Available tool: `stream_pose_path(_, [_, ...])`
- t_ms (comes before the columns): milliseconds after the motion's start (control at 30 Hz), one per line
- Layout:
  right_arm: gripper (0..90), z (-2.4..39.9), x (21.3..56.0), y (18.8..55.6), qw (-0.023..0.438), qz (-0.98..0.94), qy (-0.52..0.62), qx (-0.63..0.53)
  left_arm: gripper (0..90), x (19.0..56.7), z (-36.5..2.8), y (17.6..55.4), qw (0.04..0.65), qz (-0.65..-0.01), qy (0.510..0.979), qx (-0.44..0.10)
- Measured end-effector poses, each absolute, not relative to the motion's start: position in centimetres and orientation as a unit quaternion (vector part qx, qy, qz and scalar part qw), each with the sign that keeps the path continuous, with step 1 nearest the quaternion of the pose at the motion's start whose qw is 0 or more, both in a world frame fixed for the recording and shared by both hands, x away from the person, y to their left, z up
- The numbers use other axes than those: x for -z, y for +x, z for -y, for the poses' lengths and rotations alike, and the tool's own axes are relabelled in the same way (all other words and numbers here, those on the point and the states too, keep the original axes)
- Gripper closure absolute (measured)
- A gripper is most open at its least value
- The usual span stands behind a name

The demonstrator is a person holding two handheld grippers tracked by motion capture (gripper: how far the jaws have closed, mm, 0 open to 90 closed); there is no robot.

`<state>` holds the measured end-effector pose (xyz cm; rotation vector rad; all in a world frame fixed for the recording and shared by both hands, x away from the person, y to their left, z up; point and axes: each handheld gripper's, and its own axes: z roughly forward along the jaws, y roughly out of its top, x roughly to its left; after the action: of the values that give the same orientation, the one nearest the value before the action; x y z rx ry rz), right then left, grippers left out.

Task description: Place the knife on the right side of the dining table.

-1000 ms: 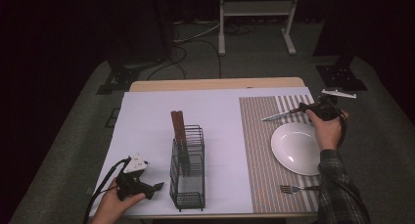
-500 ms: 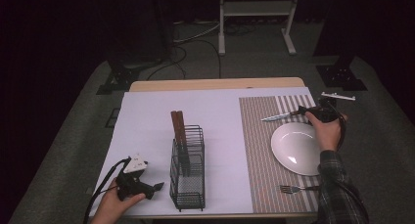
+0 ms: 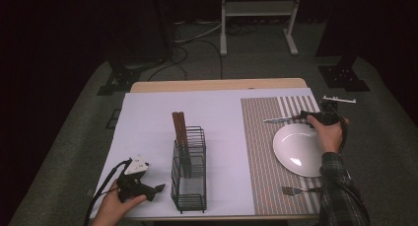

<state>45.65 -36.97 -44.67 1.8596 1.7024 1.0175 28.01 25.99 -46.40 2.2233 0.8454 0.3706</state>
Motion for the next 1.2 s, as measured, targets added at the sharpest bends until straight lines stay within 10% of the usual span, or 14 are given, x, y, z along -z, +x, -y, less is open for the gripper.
stream_pose_path(1200, [23.9, 34.1, 42.8, 42.7, 0.253, -0.659, 0.605, -0.369, 0.0, 46.4, -26.0, 28.0, 0.359, -0.328, 0.862, -0.144])
